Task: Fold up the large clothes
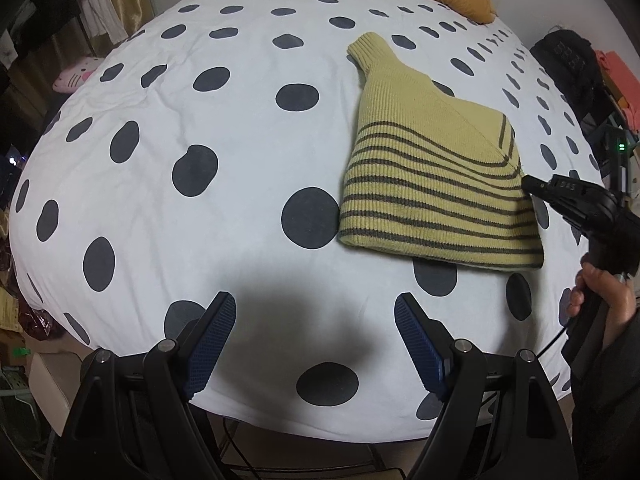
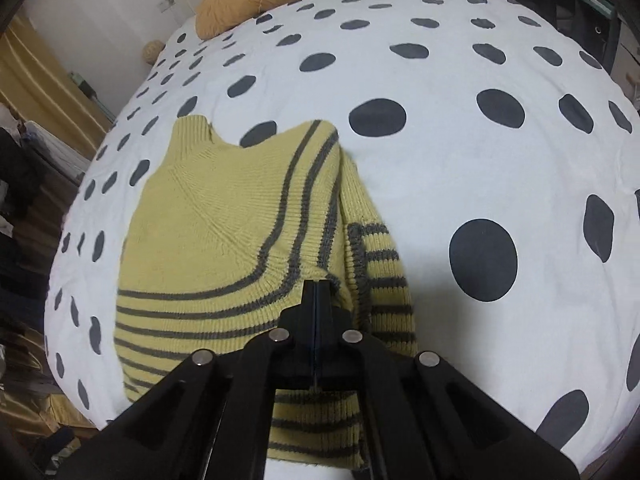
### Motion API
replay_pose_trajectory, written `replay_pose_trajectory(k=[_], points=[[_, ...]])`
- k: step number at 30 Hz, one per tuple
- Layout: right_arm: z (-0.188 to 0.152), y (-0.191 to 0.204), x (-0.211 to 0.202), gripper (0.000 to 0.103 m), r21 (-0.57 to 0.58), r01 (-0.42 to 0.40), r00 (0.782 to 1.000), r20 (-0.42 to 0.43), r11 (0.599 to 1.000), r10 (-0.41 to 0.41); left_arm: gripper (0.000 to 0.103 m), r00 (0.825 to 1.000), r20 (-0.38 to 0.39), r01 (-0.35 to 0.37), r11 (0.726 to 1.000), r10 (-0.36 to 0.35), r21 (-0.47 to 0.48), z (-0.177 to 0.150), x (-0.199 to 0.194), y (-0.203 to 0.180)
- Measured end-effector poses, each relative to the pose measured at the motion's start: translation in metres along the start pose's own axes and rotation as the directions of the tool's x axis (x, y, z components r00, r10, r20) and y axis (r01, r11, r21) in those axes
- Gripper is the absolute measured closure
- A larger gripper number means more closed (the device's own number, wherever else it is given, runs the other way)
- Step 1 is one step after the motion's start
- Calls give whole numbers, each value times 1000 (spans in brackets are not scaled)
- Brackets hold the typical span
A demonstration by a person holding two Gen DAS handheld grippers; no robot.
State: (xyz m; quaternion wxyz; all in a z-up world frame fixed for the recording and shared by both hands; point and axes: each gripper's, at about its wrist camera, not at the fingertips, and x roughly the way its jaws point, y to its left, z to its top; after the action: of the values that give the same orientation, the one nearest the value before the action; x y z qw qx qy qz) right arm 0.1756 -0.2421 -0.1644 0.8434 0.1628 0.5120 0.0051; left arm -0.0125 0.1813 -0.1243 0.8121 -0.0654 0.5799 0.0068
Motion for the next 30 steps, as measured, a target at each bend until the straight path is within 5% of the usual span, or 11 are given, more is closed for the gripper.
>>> replay_pose_trajectory(k=[4, 7, 11, 17, 24, 25, 28, 30], points=[[-26, 15, -29, 103, -11, -118, 993, 14, 993, 119, 21, 1000, -3, 13, 1000, -13, 2, -1, -1, -2], [-51, 12, -18, 103, -58, -1, 999, -42, 998, -1, 21, 1000, -3, 21, 1000, -21, 9, -2, -2, -6], [-64, -16, -27, 103, 47, 35, 998, -49, 998, -33, 21, 1000, 19, 21, 999, -21, 34, -4, -9, -12], [-87, 46, -98, 101, -85, 90, 996, -5, 992, -91, 21, 998, 55, -4, 997, -1, 81, -2, -16, -33], [-112, 94, -118, 99, -220, 175, 984, -2, 960, -180, 21, 993, 121, -9, 994, -4, 107, 3, -39, -46], [-115, 97, -118, 94, -226, 171, 984, -8, 959, -177, 21, 991, 131, -14, 994, -1, 110, 4, -42, -48], [-122, 105, -120, 53, -230, 161, 985, -15, 960, -169, 20, 988, 152, -17, 993, -1, 116, 3, -51, -52], [-123, 110, -125, 44, -243, 172, 984, 3, 955, -176, 20, 988, 154, -8, 993, -10, 116, 2, -54, -52]])
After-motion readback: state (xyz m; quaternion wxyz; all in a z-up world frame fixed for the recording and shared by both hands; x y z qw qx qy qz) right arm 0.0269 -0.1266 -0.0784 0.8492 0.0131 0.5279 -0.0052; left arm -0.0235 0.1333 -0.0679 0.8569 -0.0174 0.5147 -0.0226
